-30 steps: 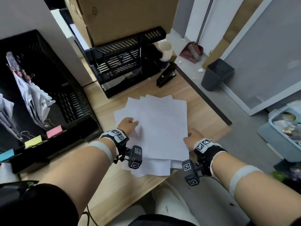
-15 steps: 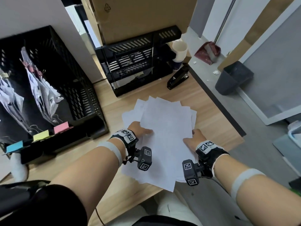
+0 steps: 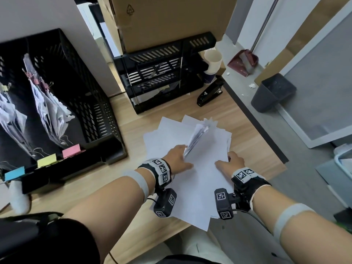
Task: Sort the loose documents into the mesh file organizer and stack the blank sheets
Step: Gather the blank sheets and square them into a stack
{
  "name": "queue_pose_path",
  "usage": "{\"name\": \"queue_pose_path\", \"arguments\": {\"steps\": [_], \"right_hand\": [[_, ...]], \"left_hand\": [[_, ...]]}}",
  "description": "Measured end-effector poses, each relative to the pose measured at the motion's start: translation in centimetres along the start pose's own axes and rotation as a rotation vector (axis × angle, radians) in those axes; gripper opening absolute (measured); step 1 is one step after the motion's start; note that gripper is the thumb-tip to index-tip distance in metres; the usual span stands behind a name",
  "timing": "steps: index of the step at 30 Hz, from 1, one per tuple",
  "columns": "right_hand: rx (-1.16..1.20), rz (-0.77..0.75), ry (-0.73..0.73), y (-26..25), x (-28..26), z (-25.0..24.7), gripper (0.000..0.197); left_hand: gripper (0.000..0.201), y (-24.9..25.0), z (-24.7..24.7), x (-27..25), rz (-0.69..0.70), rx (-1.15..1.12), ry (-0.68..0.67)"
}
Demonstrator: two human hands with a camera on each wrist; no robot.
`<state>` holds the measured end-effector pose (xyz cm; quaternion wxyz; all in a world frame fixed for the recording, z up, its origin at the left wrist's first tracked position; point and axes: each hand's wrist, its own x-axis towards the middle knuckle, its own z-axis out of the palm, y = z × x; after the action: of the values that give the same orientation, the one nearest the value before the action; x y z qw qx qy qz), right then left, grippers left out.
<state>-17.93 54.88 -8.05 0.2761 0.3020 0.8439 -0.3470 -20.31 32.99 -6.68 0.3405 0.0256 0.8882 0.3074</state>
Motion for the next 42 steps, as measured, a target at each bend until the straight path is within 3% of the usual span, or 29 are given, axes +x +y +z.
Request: {"name": "queue_pose_path", "arguments": {"steps": [3,6,9,10,14,21,23,25,29,32,35,36,39,42], "right_hand": [[0.03,0.01,-0.029,0.4,0.1,-0.4,0.043],[0.141,0.048,-0.04,0.5,0.0,-0.9,0.042],[0.122,-0.008,-0.057,0.1,-0.1,-1.0,0.014],[0.131,-0.034,-0.078,-0.2,-0.3,-0.9,0.006],[0.28,-0.023,-0.163,-0.7,-0.5,0.9,0.013],[0.363,0.109,-0.188,-3.0,-0.5,4.1,0.023],[0.333,0.133,-0.178,-2.2,1.2,5.0,0.057],[0.306,0.172,-0.189,-2.0,1.9,5.7,0.071],[0.178,0.259,-0.251,-4.4,-1.2,5.3,0.04],[0.165,0.175,-0.279,-4.3,-1.5,5.4,0.044],[0.256,0.09,-0.227,-3.8,-1.0,5.6,0.068],[0.292,0.049,-0.206,-3.8,-0.9,5.4,0.067],[0.388,-0.143,-0.1,-6.6,-4.0,2.6,0.033],[0.502,-0.323,0.031,-9.7,-6.9,-0.8,0.028]], "left_hand": [[0.063,0.5,0.1,0.0,0.041,0.102,-0.08],[0.029,0.5,-0.5,0.4,0.019,0.116,-0.008],[0.011,-0.4,-1.5,0.7,-0.047,0.118,0.104],[0.012,-0.9,-1.9,1.0,-0.073,0.129,0.142],[0.033,-3.7,-3.6,2.0,-0.214,0.248,0.238],[0.037,-6.5,-5.0,2.1,-0.358,0.251,0.226],[0.036,-6.4,-5.3,2.1,-0.369,0.219,0.228],[0.035,-6.3,-5.6,2.0,-0.377,0.154,0.217],[0.028,-6.7,-6.1,1.1,-0.315,-0.025,0.167],[0.023,-6.9,-6.6,0.0,-0.277,-0.113,0.191],[0.017,-6.3,-7.3,-1.1,-0.22,-0.21,0.255],[0.023,-6.1,-7.6,-1.4,-0.176,-0.262,0.283],[0.055,-4.8,-9.3,-2.5,-0.001,-0.457,0.377],[0.06,-3.5,-11.8,-3.1,0.097,-0.66,0.409]]}}
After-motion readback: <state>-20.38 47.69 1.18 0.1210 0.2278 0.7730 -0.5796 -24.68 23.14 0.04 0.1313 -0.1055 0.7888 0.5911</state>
